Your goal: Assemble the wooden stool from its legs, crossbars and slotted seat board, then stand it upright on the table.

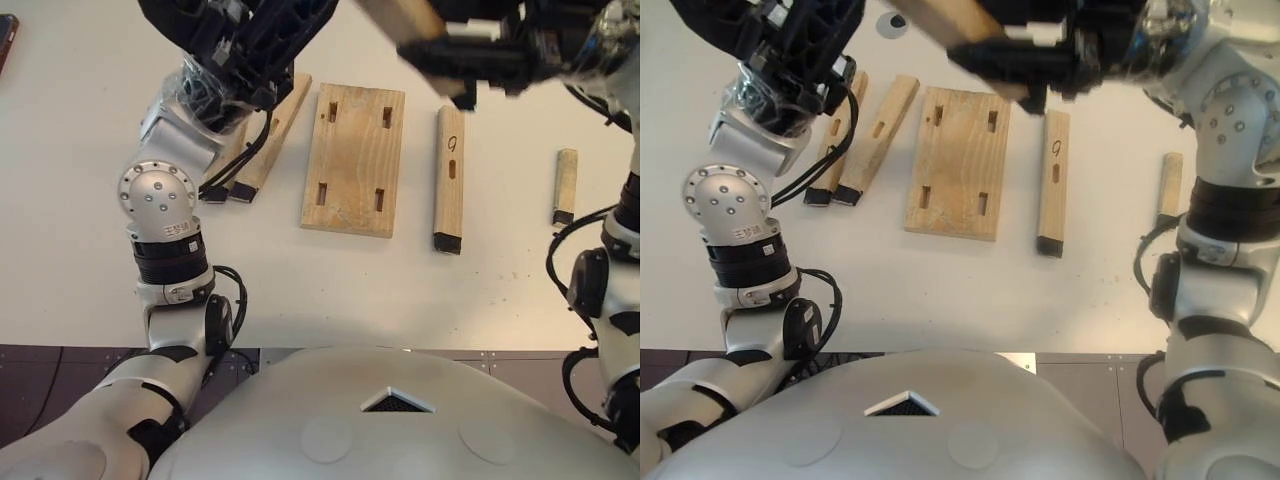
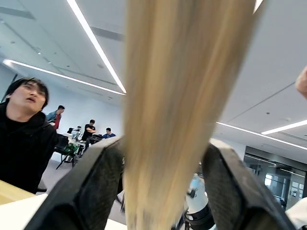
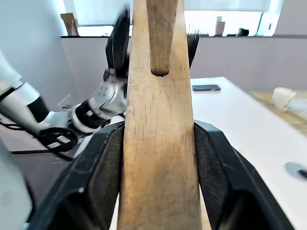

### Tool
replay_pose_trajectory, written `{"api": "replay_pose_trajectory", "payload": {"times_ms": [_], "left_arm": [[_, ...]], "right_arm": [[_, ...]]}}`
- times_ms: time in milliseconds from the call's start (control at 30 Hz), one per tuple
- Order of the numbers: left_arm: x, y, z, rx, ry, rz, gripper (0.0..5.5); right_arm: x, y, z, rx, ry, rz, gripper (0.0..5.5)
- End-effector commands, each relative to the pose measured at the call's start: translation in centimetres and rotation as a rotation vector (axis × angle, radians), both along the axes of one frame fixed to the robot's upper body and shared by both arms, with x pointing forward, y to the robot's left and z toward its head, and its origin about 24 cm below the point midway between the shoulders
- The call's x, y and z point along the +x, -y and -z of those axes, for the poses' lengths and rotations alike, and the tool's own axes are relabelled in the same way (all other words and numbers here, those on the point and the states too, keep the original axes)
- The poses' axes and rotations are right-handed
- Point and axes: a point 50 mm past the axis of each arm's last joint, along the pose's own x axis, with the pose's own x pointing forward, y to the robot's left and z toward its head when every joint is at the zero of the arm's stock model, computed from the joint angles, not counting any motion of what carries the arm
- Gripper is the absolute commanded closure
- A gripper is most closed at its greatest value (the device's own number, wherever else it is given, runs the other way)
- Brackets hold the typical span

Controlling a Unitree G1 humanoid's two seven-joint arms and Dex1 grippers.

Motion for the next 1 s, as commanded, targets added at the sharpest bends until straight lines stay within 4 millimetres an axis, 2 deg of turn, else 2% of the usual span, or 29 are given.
{"api": "replay_pose_trajectory", "payload": {"times_ms": [33, 133, 267, 467, 500, 533, 633, 700, 733, 833, 933, 1000], "left_arm": [[-0.4, -0.8, -0.5, -0.018, 0.019, -0.007, 2.84], [-0.6, -1.2, -1.1, -0.025, 0.031, 0.020, 2.84], [0.0, -2.0, -1.5, -0.074, -0.021, 0.041, 3.31], [0.9, -2.1, -1.7, -0.106, -0.097, 0.022, 3.33], [1.4, -2.3, -1.9, -0.090, -0.103, -0.014, 3.33], [1.9, -2.7, -2.3, -0.071, -0.099, -0.053, 3.33], [2.5, -4.4, -3.6, 0.002, -0.053, -0.120, 3.38], [2.7, -5.4, -4.1, 0.093, -0.020, -0.132, 3.40], [2.7, -5.9, -3.9, 0.148, -0.011, -0.134, 3.40], [2.2, -7.2, -1.3, 0.347, -0.033, -0.150, 3.41], [1.2, -7.2, 0.8, 0.461, -0.034, -0.144, 3.42], [0.8, -6.9, 2.1, 0.500, -0.024, -0.157, 3.42]], "right_arm": [[-0.4, 0.0, 1.2, -0.037, -0.042, -0.017, 3.45], [-0.6, 0.2, 1.4, -0.028, -0.055, -0.008, 3.45], [-0.8, 0.1, 1.3, 0.038, -0.082, 0.000, 3.46], [-0.4, -0.4, 1.9, 0.029, -0.079, 0.042, 3.46], [-0.2, -0.5, 2.3, 0.011, -0.092, 0.067, 3.46], [0.0, -0.5, 3.1, -0.025, -0.095, 0.092, 3.08], [0.3, -0.1, 5.9, -0.168, -0.077, 0.171, 2.49], [0.5, 0.8, 7.6, -0.259, -0.061, 0.232, 2.46], [0.8, 1.4, 8.1, -0.286, -0.060, 0.274, 2.46], [2.9, 3.9, 9.1, -0.319, -0.034, 0.522, 2.91], [5.1, 6.1, 9.2, -0.303, -0.021, 0.777, 3.36], [5.8, 7.1, 9.1, -0.267, -0.022, 0.871, 3.67]]}}
